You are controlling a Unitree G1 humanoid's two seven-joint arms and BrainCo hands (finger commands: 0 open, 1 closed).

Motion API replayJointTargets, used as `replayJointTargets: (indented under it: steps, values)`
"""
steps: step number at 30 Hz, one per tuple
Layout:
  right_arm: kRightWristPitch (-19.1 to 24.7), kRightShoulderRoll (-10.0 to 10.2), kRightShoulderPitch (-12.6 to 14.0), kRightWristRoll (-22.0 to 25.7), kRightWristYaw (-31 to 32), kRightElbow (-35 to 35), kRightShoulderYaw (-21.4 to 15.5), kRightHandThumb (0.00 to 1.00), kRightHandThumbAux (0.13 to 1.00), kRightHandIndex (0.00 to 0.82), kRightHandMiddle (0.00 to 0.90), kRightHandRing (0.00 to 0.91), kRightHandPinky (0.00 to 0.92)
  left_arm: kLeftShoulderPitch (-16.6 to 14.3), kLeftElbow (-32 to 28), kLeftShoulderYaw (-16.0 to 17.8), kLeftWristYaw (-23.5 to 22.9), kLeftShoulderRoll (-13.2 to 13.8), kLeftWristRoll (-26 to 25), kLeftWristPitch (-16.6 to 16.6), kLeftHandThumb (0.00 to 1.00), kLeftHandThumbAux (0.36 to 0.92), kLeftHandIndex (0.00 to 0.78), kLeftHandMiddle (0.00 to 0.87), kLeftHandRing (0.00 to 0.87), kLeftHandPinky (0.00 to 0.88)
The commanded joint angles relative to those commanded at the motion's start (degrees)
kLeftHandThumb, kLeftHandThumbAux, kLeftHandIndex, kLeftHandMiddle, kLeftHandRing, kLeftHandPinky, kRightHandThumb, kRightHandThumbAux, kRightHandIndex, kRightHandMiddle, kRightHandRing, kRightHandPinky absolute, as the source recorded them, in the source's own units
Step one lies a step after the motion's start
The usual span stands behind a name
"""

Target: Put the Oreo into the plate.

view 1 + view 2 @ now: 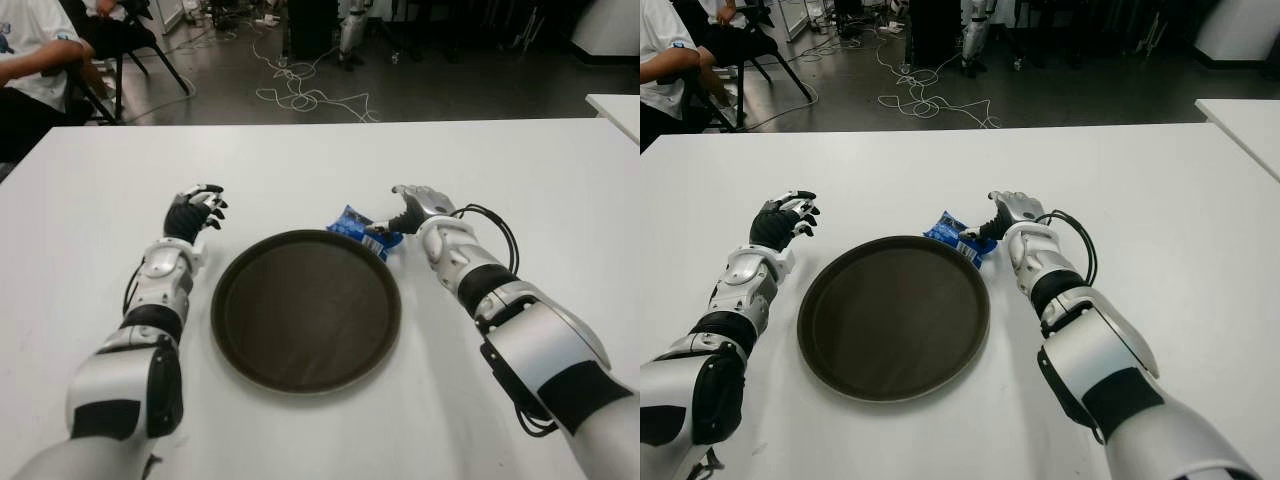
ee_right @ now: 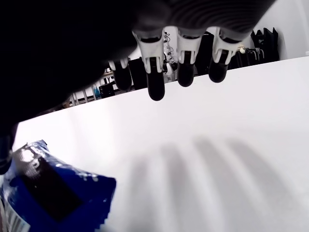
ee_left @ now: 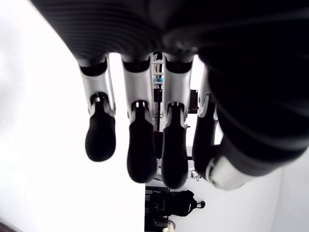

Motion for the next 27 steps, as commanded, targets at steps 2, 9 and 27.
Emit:
replayJointTargets:
  steps: [2, 9, 27]
  values:
    - [0.2, 0.0, 0.0, 0.0, 0.0, 0.0, 0.1, 0.0, 0.398, 0.0, 0.0, 0.0, 0.0, 0.1, 0.0, -0.2, 0.1, 0.0, 0.2, -0.2, 0.697, 0.713, 0.427, 0.596, 0.623, 0.655]
    - [0.2, -0.1, 0.1, -0.1, -0.1, 0.0, 0.5, 0.0, 0.404, 0.0, 0.0, 0.0, 0.0, 0.0, 0.1, -0.3, 0.1, 0.0, 0.2, -0.1, 0.696, 0.715, 0.426, 0.595, 0.624, 0.658]
    - [-1.1, -0.1, 1.3, -0.5, -1.6, 0.0, 1.4, 0.0, 0.422, 0.0, 0.0, 0.0, 0.006, -0.1, 0.0, 0.1, 0.4, -0.4, -0.2, 0.3, 0.697, 0.714, 0.425, 0.593, 0.625, 0.659]
